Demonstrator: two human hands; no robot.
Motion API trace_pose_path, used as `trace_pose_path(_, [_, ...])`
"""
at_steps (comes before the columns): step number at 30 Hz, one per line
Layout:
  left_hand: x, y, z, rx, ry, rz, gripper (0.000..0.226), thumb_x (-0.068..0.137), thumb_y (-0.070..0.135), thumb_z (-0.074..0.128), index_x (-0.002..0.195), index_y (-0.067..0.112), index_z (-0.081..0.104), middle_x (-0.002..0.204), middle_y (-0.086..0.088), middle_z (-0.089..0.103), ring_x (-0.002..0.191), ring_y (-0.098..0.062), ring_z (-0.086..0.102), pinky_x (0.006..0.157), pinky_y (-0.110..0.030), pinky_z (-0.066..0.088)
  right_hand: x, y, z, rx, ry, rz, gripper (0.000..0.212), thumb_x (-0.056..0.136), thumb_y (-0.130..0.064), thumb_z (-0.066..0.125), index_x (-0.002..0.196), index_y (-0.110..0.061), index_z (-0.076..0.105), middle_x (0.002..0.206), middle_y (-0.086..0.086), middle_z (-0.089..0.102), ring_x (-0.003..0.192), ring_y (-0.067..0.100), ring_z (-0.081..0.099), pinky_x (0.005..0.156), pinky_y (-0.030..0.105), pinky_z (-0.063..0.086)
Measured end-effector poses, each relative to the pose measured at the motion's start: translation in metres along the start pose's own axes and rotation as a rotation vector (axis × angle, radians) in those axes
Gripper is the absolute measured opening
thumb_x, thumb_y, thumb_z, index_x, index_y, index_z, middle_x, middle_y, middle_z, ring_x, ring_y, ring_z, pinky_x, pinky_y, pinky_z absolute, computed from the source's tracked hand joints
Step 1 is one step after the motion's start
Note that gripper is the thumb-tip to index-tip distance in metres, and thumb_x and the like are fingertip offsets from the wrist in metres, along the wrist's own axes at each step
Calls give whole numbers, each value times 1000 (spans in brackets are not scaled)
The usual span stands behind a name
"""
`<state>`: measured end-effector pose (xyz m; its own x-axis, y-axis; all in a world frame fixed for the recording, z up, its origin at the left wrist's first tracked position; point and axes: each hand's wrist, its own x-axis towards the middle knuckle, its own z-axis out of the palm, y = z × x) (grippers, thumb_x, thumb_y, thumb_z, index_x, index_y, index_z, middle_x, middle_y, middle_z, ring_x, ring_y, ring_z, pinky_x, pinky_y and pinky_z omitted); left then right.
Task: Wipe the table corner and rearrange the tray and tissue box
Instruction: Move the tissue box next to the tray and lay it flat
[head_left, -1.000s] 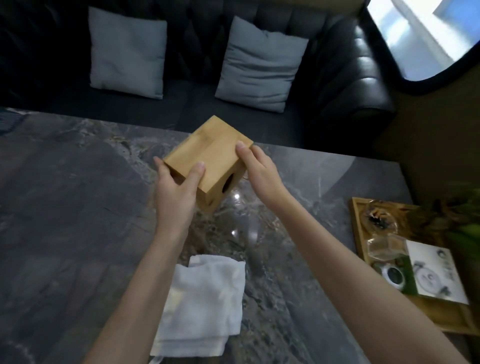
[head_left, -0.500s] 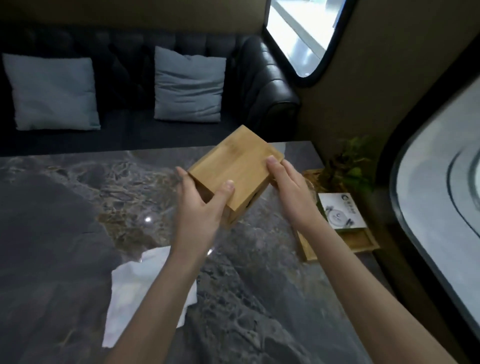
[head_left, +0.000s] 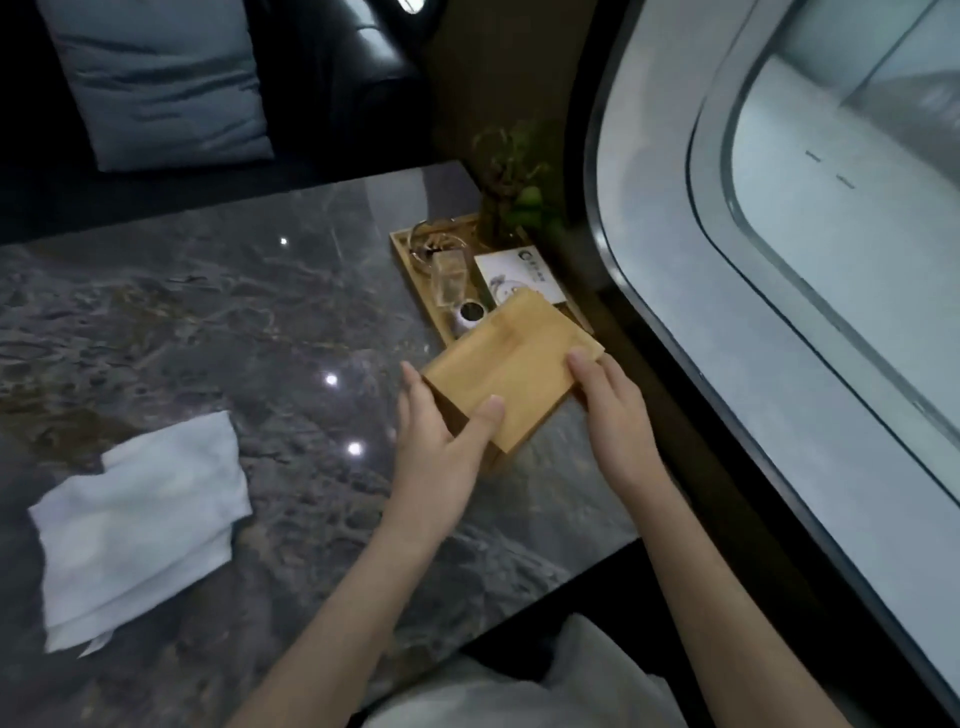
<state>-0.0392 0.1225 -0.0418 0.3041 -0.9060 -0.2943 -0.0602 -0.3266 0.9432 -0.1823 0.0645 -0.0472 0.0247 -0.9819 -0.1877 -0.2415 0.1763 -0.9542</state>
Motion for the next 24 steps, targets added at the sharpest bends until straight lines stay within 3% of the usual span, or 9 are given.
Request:
trace_pose_path(5, [-21, -24, 46, 65, -126, -29, 99, 81, 47, 58, 144, 17, -12, 155, -2, 7, 141, -17, 15, 115, -33, 17, -15, 39, -39, 30, 111, 101, 21, 93, -37, 45, 97, -23, 60, 95, -12, 59, 92, 5, 55, 88, 28, 41])
trace_pose_path(9, [-37, -39, 71, 95, -181, -51, 93, 84, 43, 55, 144, 16, -12, 156, -4, 6, 141, -16, 12, 109, -25, 15, -25, 70, -60, 90, 139, 187, 17, 93, -35, 46, 92, -26, 60, 95, -8, 60, 99, 14, 56, 94, 35, 42])
trace_pose_path(14, [-42, -55, 86, 156, -211, -103, 90, 85, 42, 53, 144, 17, -11, 156, -1, 2, 141, -14, 8, 98, -16, 11, -35, 95, -68, 132, 159, 228, 14, 94, -28, 46, 92, -26, 60, 95, -7, 62, 94, 10, 56, 85, 29, 43])
trace_pose_path(19, [-46, -67, 94, 165, -197, -92, 88, 84, 41, 56, 145, 19, -4, 154, -2, 11, 140, -15, 16, 109, -27, 17, -38, 102, -67, 205, 192, 254, 19, 95, -22, 43, 86, -26, 59, 90, -7, 60, 85, 4, 56, 76, 19, 43])
trace_pose_path(22, [-44, -69, 94, 135, -200, -92, 88, 82, 44, 58, 145, 24, -1, 154, -1, 13, 140, -15, 19, 115, -41, 22, -34, 103, -68, 234, 186, 243, 18, 95, -22, 43, 90, -22, 60, 91, -6, 62, 87, 6, 58, 75, 19, 44])
trace_pose_path(24, [-41, -69, 93, 142, -222, -91, 90, 80, 46, 58, 145, 27, -2, 154, 0, 12, 140, -15, 19, 115, -41, 22, -32, 104, -68, 243, 186, 252, 19, 95, -23, 43, 90, -22, 61, 92, -5, 62, 89, 9, 58, 77, 21, 45])
